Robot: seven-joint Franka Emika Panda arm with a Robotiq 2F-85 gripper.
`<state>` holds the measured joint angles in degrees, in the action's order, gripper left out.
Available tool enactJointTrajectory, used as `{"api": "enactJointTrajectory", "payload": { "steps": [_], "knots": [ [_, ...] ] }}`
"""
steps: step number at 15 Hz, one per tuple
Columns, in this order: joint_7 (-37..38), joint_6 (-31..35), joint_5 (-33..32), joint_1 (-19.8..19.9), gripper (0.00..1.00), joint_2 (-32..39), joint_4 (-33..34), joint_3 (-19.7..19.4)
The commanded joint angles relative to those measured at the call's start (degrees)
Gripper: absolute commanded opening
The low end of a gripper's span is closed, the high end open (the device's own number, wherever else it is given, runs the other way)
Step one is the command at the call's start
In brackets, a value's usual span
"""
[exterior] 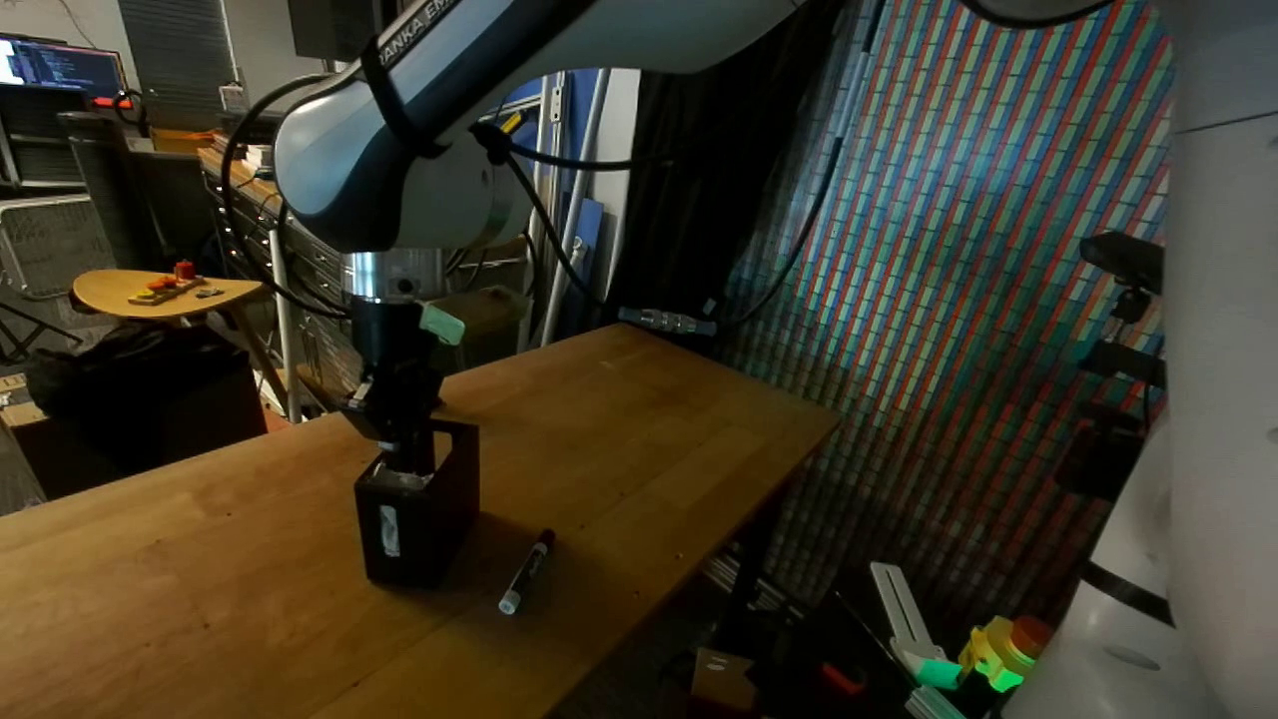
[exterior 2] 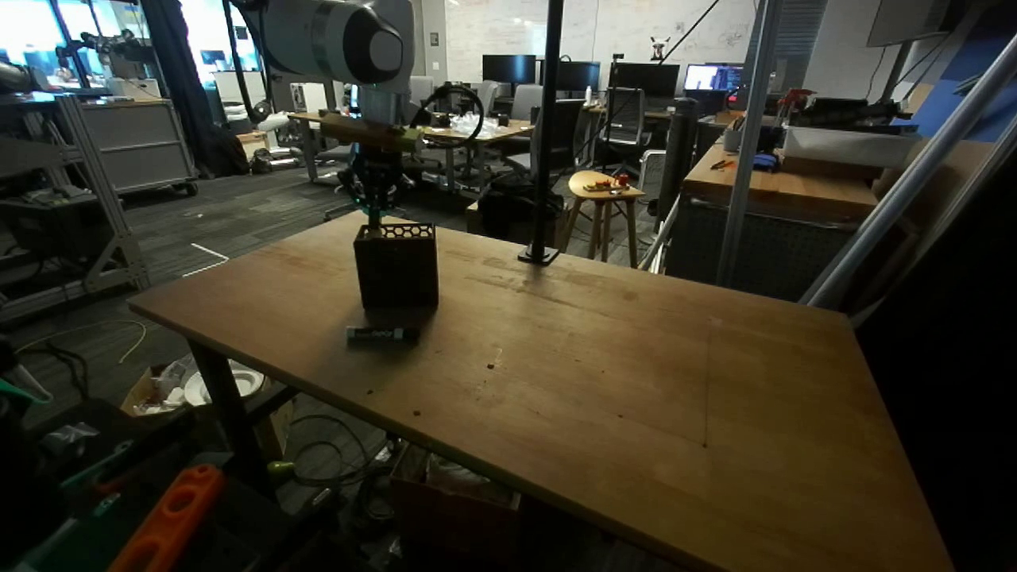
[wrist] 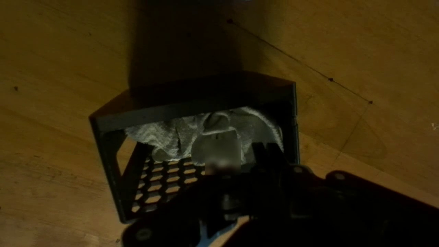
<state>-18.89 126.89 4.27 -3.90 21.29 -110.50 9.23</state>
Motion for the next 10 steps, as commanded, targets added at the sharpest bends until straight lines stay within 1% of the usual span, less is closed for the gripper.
{"api": "enactJointTrajectory", "payload": {
  "steps": [1, 10],
  "knots": [
    [-1.14, 2.01, 1.57, 0.61, 0.08, -1.75, -1.85, 0.54],
    [-1.87, 1.84, 1.6, 0.64, 0.08, -0.58, 0.05, 0.56]
  ]
}}
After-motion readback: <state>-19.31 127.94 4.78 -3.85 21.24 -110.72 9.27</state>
